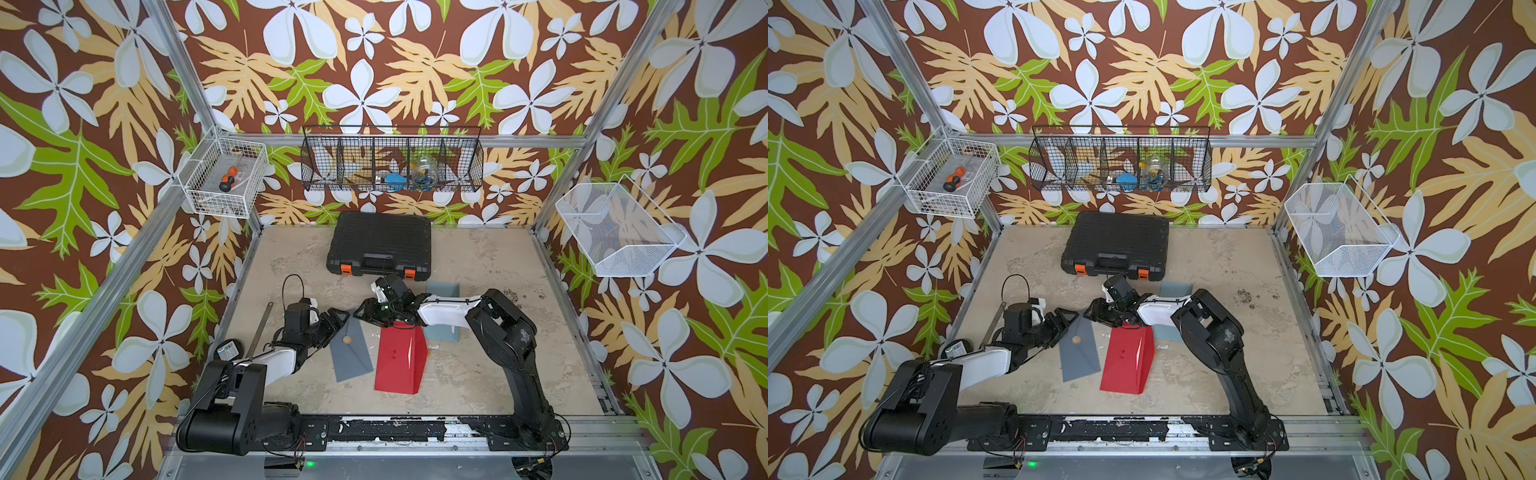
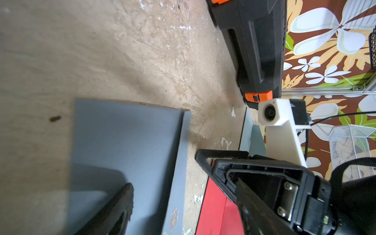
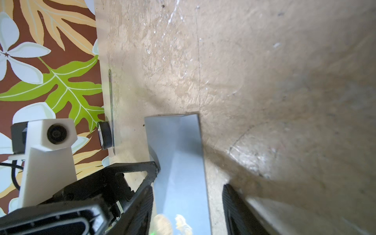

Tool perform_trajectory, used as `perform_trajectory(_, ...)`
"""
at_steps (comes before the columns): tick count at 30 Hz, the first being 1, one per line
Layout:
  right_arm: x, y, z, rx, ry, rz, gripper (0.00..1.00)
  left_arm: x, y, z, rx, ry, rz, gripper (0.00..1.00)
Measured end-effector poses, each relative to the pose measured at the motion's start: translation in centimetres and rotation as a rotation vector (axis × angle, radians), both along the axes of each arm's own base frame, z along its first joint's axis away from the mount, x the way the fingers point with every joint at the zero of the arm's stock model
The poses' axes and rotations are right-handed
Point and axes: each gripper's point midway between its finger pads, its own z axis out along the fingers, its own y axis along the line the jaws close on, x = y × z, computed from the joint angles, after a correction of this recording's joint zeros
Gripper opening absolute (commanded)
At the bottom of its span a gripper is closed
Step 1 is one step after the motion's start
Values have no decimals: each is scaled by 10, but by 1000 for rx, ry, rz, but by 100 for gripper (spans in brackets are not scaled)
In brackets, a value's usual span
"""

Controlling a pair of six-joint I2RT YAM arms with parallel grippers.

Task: Open the envelope
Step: Pick up the envelope from the center of the board.

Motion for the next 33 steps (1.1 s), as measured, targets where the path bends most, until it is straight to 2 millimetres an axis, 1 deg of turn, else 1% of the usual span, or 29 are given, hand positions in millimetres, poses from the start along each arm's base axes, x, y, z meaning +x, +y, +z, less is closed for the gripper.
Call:
perform_trajectory(4,0,1,0,-18,-2,13,56,0,-1,2,-5,0,-2,80)
perform_trajectory(9,-3,4,-2,-76,-35,27,55,-1,-1,-1,-11,15,-4,80)
perform_trajectory(12,-14,13,-1,-94,-55,71,55,-5,-2,-4,-19,28,-5,77)
perform_trajectory(15,-20,19,-2,-115,-72,103,54,-7,-3,-5,-31,34,-7,70)
perform_trajectory(19,-23,19,-4,-109,-67,116,53,-6,-7,-4,-59,32,-19,54)
perform_trajectory(21,-23,18,-5,-108,-67,114,47,-5,-9,-4,-68,32,-28,46)
perform_trajectory(22,-23,18,-6,-109,-70,115,47,-5,-10,-6,-71,38,-32,42)
perform_trajectory(23,-24,18,-7,-106,-70,116,47,-6,-11,-9,-73,49,-36,40)
perform_trajectory(28,-23,18,-8,-102,-56,108,43,-7,-10,-17,-54,69,-47,35)
perform_trajectory(31,-24,19,-9,-97,-57,115,40,-8,-9,-19,-45,72,-48,29)
perform_trajectory(33,-24,20,-10,-92,-53,119,40,-8,-10,-20,-40,70,-52,23)
